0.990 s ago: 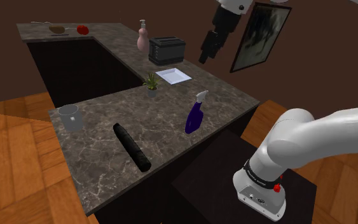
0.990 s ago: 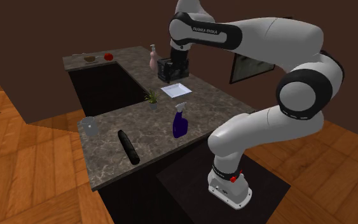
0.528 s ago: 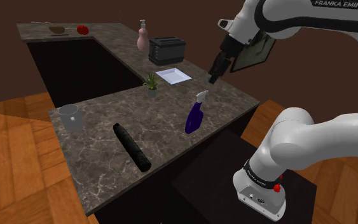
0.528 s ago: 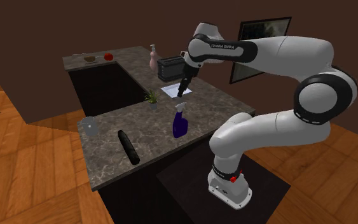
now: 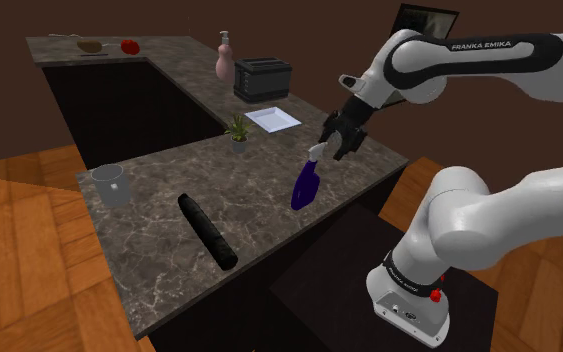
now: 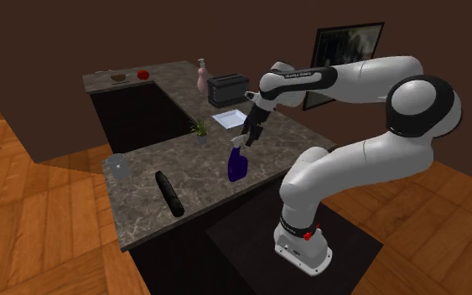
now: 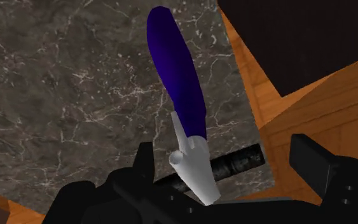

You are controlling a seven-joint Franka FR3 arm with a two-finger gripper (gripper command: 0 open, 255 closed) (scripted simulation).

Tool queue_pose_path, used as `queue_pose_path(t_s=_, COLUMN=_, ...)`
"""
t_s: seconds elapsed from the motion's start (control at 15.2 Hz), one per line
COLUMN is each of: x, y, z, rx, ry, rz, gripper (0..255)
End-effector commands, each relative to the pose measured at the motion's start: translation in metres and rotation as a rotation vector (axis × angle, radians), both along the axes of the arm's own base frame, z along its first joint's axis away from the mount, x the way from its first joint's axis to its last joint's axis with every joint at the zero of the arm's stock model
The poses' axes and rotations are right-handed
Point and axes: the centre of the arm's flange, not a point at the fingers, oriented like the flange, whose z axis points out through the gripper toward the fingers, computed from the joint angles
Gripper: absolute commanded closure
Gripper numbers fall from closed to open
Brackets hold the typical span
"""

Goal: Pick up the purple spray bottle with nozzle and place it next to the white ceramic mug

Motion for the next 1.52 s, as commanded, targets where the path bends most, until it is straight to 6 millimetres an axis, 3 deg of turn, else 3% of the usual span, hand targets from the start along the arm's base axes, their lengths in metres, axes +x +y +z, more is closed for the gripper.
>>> queue_pose_path(t_s=0.0, x=0.009, y=-0.013, z=-0.03, rx=0.023, ry=-0.035, rz=0.126, gripper=0)
queue_pose_path(t_s=0.33, x=0.038, y=-0.035, z=-0.092, rx=0.078, ry=-0.1, rz=0.391, gripper=0)
queue_pose_path(t_s=0.86, x=0.04, y=-0.014, z=-0.125, rx=0.078, ry=-0.1, rz=0.391, gripper=0)
queue_pose_path(t_s=1.32, x=0.04, y=-0.014, z=-0.125, rx=0.078, ry=-0.1, rz=0.391, gripper=0)
queue_pose_path(t_s=1.39, x=0.04, y=-0.014, z=-0.125, rx=0.078, ry=-0.1, rz=0.391, gripper=255)
queue_pose_path(t_s=1.45, x=0.04, y=-0.014, z=-0.125, rx=0.078, ry=-0.1, rz=0.391, gripper=255)
